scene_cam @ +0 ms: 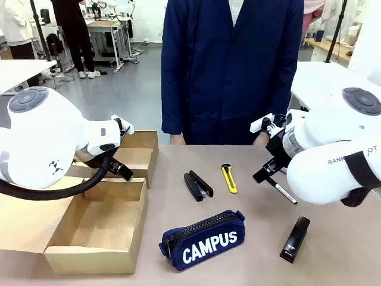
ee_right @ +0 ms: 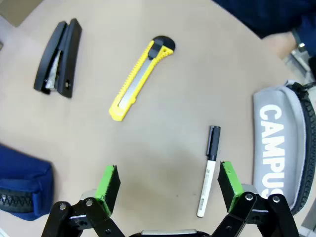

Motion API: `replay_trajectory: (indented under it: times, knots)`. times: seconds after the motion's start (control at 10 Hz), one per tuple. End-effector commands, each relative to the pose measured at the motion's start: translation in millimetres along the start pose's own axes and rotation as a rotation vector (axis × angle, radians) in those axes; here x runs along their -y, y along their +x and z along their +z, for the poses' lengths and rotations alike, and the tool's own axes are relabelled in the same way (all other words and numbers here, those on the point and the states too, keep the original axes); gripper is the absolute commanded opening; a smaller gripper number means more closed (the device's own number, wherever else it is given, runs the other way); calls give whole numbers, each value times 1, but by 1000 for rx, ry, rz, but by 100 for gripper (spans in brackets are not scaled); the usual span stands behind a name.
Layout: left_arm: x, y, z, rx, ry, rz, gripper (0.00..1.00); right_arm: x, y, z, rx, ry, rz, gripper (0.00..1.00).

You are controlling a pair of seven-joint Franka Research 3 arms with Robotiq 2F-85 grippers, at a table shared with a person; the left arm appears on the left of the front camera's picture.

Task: Place items inside the box.
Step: Pick up a Pencil pouch or Stapler and place it inside the Mailer Box closest to the robot.

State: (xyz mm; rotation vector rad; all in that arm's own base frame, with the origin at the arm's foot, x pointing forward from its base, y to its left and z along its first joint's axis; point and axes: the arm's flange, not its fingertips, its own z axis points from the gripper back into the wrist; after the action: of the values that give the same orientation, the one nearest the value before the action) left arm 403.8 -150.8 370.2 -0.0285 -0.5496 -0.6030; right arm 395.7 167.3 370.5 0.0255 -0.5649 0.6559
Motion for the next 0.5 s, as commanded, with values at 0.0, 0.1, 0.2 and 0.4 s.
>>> replay_trajectory:
  times: [0.0,0.1,0.2,0.4]
  knots:
    - [0,0,0,0,0,0,100,0,0,0,0,0,0,100]
    - [0,0,0,0,0,0,100,0,0,0,0,0,0,100]
    - [0,0,0,0,0,0,100,0,0,0,0,0,0,100]
    - [0,0,0,0,0,0,100,0,0,0,0,0,0,100]
